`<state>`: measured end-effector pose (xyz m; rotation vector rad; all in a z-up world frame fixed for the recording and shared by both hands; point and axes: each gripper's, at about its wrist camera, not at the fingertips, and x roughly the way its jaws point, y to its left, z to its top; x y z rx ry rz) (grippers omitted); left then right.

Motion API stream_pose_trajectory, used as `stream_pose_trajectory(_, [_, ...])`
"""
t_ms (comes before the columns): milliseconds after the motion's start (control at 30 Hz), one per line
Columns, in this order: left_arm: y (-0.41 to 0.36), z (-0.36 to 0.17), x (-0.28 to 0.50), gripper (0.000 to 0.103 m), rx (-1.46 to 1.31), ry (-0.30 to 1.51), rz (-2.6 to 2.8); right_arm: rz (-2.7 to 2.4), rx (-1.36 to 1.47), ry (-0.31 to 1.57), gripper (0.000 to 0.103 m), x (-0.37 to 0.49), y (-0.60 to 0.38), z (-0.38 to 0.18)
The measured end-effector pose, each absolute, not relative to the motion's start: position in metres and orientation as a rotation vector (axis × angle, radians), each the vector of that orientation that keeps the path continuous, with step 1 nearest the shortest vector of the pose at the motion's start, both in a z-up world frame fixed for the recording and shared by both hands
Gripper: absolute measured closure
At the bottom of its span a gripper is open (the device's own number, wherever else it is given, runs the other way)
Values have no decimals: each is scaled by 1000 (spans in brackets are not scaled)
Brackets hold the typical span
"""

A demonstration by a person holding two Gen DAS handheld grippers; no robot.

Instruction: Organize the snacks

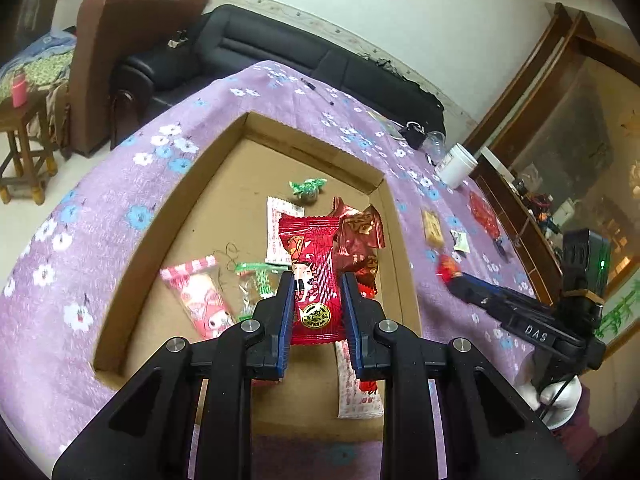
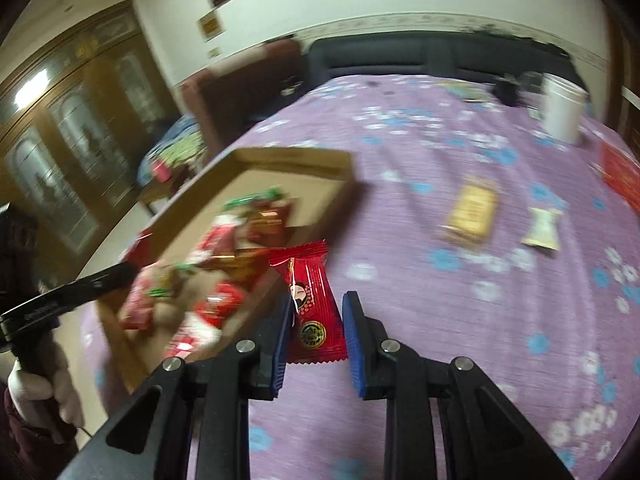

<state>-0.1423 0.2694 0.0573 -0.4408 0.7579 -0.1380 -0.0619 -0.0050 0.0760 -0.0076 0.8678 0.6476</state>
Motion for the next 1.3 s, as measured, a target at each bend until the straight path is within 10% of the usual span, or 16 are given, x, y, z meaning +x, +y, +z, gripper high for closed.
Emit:
stream_pose_trajectory(500, [292, 49, -75, 81, -452, 856, -77, 795, -52, 973, 75, -64, 93, 52])
stream_pose_trajectory(667, [301, 54, -75, 51, -489, 837, -64, 789, -62, 952, 55, -62, 100, 51])
stream_pose_trajectory(1300, [253, 90, -118, 44, -465, 741, -110, 712, 106, 872, 45, -73, 2, 75])
